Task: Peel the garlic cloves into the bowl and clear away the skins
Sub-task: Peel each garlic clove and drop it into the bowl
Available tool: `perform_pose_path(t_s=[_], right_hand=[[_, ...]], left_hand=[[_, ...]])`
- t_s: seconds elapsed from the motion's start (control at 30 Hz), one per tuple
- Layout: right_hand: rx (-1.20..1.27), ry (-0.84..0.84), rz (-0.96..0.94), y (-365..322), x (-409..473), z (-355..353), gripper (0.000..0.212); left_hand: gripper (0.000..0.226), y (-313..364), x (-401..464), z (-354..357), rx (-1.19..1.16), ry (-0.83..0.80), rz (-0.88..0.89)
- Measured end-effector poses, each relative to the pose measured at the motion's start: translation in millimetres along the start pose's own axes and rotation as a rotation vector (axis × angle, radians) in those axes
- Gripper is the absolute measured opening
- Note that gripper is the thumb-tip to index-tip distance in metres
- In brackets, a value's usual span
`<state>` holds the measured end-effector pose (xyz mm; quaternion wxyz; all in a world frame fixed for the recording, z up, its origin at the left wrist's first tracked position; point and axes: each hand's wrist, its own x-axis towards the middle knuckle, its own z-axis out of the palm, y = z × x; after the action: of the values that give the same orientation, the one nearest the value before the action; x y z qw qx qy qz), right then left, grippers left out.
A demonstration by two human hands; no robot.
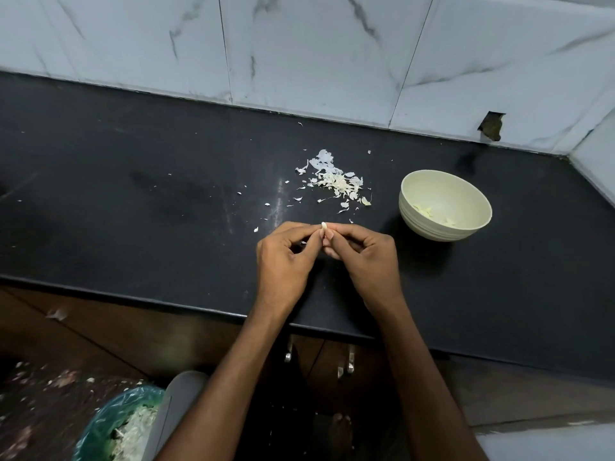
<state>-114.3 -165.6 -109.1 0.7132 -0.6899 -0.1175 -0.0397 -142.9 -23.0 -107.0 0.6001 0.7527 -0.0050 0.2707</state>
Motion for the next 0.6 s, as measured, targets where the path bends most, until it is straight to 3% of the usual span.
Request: perform_pose_path(t_s=[0.17,0.6], right_hand=[[-0.133,0.017,-0.068,2.0,-1.9,1.5,0.019],[-0.297,0.014,-0.199,2.3,-2.7,-0.6,0.023]], left_hand=[[0.013,-0.4,-0.8,-0.7,0.057,0.003,0.060],[0.011,-1.5,0.6,-2.4,-0.055,-0.074,-0.065]])
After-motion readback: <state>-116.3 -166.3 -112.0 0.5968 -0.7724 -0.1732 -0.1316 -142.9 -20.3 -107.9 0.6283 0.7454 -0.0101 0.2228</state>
